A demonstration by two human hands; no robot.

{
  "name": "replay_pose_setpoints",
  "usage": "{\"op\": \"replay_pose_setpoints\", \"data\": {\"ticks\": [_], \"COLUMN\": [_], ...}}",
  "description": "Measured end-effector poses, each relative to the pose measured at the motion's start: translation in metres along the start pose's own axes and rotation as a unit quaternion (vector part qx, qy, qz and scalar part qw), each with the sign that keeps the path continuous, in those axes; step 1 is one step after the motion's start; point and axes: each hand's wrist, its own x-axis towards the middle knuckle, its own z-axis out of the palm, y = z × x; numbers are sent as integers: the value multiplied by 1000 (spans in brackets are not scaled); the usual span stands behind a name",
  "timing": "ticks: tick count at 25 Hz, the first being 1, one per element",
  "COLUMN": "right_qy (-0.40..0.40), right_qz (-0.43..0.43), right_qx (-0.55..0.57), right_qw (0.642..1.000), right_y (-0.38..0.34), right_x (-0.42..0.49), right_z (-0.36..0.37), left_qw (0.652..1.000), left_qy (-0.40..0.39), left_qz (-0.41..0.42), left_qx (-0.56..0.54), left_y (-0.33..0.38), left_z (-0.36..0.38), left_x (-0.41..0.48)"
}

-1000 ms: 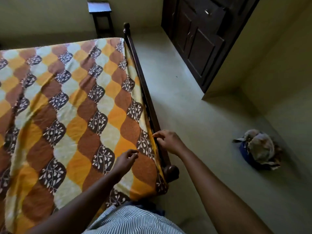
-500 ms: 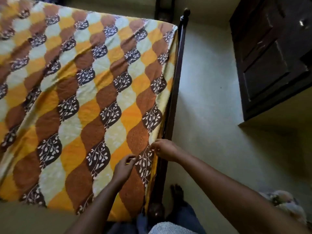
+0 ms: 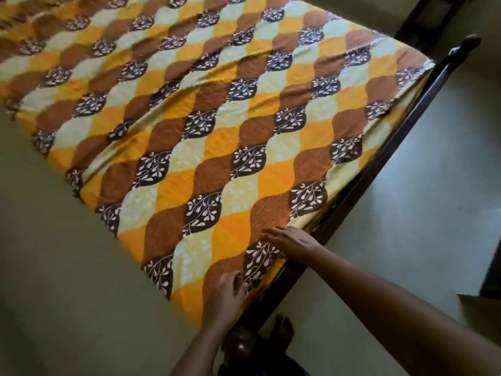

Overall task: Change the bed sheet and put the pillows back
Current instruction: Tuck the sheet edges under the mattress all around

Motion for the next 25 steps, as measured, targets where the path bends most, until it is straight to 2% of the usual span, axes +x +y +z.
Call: {"op": "replay_pose_setpoints", "data": {"ticks": [3, 6, 8, 11, 13, 15, 20, 25], "right_qy": [-25, 11, 20, -61, -109, -152, -164, -204], "right_qz": [-64, -126, -137, -170, -181, -187, -175, -172], "right_qx": [-46, -46, -25, -80, -69, -66, -43, -51], "right_qw": [997, 991, 990, 980, 975, 968, 970, 962], "right_y": [-2, 4, 6, 9, 13, 18, 24, 27], "right_x": [12, 18, 17, 18, 16, 10, 18, 35], "right_z": [2, 7, 2, -6, -8, 4, 11, 19], "left_qw": [999, 991, 992, 990, 991, 991, 986, 982], "left_qy": [22, 39, 66, 117, 100, 65, 73, 38], "left_qz": [6, 8, -20, -63, -84, -109, -148, -183], "left_qx": [41, 130, 108, 40, 15, 36, 36, 11], "left_y": [0, 9, 13, 19, 23, 28, 32, 30], "left_z": [6, 16, 22, 27, 34, 43, 44, 45], "left_x": [5, 8, 8, -1, -11, -19, -15, -8]}}
